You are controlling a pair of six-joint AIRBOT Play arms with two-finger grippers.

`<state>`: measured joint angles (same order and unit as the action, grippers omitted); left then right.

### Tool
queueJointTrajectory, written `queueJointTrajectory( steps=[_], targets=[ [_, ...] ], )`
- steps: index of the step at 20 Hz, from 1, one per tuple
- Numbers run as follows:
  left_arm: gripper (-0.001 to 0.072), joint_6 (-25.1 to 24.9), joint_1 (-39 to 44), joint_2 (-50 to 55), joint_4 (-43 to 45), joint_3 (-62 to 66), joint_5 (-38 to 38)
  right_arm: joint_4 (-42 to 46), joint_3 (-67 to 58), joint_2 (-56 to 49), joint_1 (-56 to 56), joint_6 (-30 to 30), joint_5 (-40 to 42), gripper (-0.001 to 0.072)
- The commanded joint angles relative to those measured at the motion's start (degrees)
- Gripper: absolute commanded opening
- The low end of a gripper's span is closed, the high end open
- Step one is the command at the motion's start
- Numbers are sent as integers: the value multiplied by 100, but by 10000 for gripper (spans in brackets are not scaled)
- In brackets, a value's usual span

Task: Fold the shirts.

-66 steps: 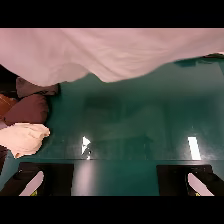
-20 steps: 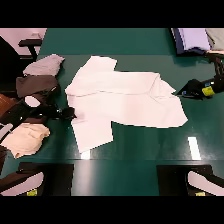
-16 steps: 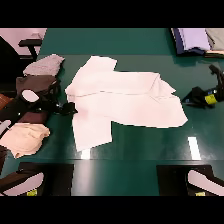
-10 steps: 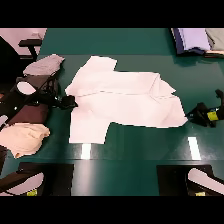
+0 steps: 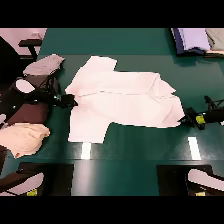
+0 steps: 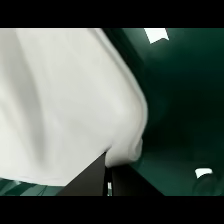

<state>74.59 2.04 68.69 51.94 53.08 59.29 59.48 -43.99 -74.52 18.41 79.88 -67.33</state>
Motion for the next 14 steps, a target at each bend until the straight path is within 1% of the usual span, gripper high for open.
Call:
queueJointTrajectory(
  steps=[1, 3, 6, 8, 10, 11, 14],
  targets=[
    [24, 2, 4, -57, 4, 544, 461, 13, -387, 378, -365, -205, 273, 13],
    [24, 22, 4, -466, 39, 1220, 483, 4, -1145, 876, -369, -210, -61, 12],
    [24, 92, 4, -1211, 286, 2546, 205, 7, -2697, 1556, -369, -212, -518, 13],
    [24, 350, 4, -1659, 564, 3501, 111, 11, -3759, 2028, -369, -212, -586, 13],
    [24, 356, 4, -1965, 664, 4481, 120, 50, -4675, 2396, -369, -212, -573, 12],
    [24, 417, 4, -2024, 662, 4979, 149, 66, -5064, 2531, -367, -210, -575, 12],
    [24, 835, 4, -2107, 662, 6354, 269, 72, -5969, 2830, -367, -195, -658, 12]
  ],
)
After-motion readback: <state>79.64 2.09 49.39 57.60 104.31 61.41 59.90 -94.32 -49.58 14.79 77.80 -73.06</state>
